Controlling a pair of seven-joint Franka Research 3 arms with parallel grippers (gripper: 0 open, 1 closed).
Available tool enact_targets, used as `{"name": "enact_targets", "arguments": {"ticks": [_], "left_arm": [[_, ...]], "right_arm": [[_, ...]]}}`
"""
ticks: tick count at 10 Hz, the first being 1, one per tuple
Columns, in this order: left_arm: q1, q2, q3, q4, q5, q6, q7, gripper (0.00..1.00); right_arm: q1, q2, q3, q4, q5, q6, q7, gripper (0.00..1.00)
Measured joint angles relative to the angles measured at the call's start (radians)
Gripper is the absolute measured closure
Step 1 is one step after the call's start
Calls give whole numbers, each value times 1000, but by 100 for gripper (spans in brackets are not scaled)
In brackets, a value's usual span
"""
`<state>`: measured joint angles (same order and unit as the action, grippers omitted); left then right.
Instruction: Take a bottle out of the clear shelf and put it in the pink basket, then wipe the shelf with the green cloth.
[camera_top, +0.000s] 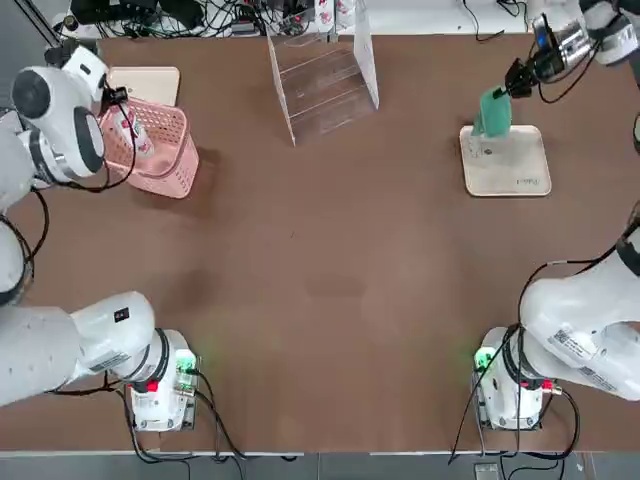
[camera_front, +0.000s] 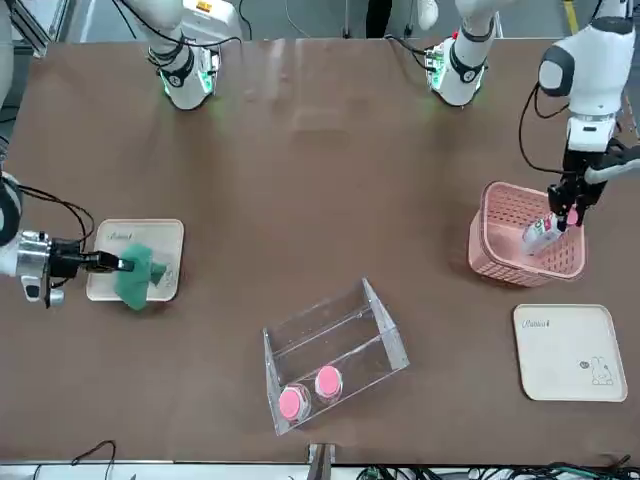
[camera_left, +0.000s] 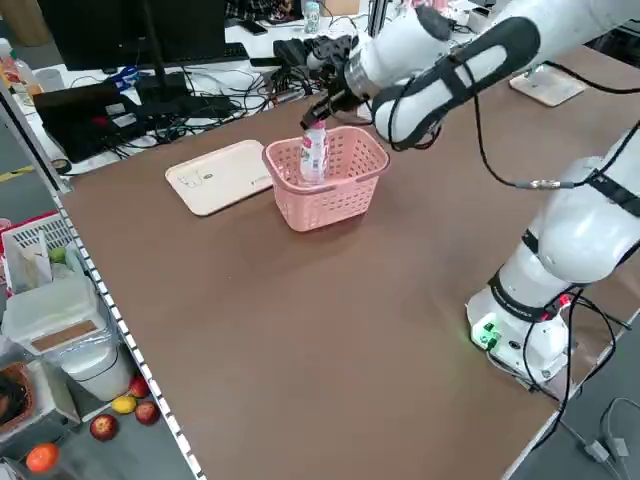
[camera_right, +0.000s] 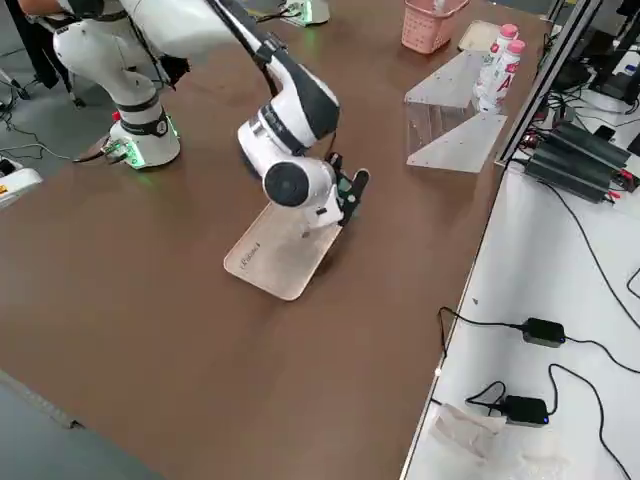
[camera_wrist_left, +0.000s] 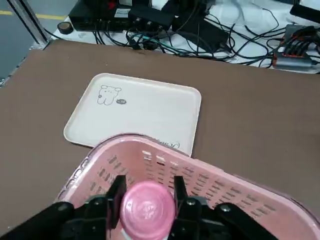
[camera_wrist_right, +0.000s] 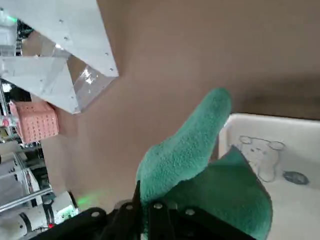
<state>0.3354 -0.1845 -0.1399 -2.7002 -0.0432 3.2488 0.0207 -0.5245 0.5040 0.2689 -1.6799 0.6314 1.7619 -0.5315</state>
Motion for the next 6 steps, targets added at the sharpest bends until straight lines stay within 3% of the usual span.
{"name": "enact_targets", "arguments": {"ticks": [1,3,6], "left_arm": [[2,63,0,-10,0,89,0,57],[8,152,0,-10,0,166,0,57],[11,165,0,-6,0,170,2,57]], "right_arm": [[29,-18,0,11,-4,-2,0,96],[94,-52,-2,34,-6,-3,3,96],[208,-104,-12,65,-5,15,91,96]]}}
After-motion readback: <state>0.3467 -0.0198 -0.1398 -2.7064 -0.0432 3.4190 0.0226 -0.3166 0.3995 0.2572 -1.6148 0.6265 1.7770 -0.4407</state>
